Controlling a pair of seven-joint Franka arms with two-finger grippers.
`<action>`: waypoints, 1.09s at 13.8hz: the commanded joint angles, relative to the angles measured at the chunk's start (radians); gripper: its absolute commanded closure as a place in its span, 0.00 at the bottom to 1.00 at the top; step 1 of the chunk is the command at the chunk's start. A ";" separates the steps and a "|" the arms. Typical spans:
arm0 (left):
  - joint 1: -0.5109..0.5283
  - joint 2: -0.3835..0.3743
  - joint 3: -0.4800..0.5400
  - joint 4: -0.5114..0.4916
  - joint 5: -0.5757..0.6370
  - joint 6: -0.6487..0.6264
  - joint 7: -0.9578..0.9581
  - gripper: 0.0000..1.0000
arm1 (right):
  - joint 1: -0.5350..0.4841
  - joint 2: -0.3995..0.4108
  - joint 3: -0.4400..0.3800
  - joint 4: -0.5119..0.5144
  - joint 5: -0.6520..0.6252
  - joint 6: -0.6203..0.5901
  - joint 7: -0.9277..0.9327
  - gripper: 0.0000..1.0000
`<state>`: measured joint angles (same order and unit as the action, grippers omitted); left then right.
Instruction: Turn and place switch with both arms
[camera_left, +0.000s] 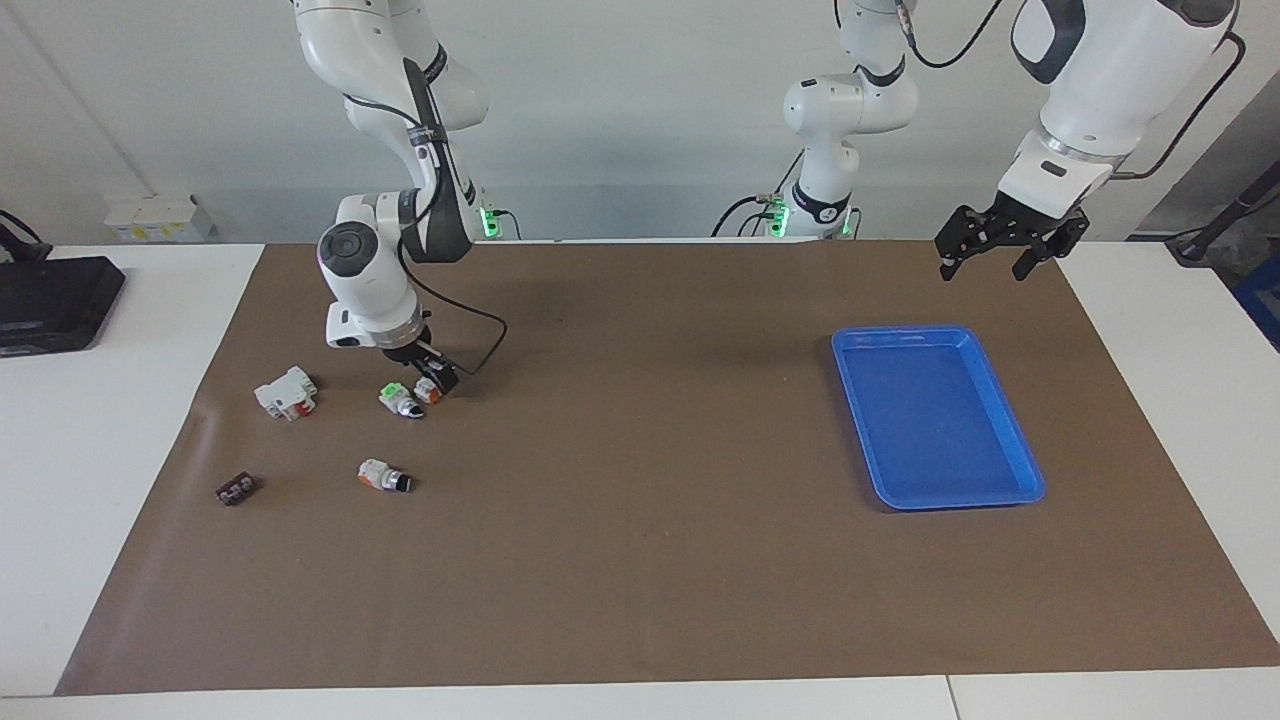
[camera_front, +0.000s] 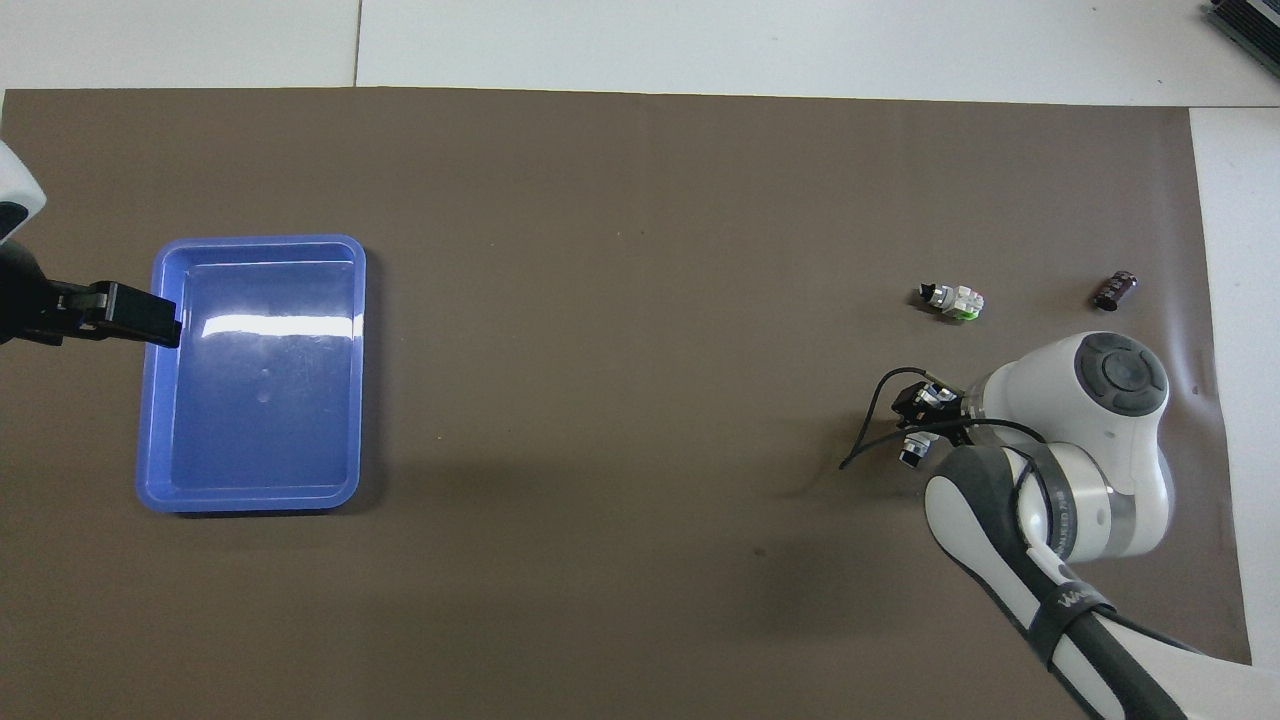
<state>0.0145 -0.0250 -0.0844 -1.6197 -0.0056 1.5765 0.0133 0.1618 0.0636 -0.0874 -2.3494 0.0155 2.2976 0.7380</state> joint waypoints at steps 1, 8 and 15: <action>0.002 -0.032 0.002 -0.035 0.013 0.010 0.002 0.00 | -0.015 0.010 0.006 -0.016 0.012 0.042 0.011 0.17; 0.002 -0.033 0.002 -0.037 0.012 0.010 0.002 0.00 | -0.010 0.015 0.006 -0.004 0.015 0.045 0.020 1.00; 0.002 -0.032 0.002 -0.035 0.013 0.010 0.002 0.00 | 0.042 0.001 0.034 0.274 0.269 -0.251 0.305 1.00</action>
<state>0.0145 -0.0252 -0.0844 -1.6197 -0.0056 1.5765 0.0133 0.1912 0.0679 -0.0718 -2.1504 0.2340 2.1086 0.9534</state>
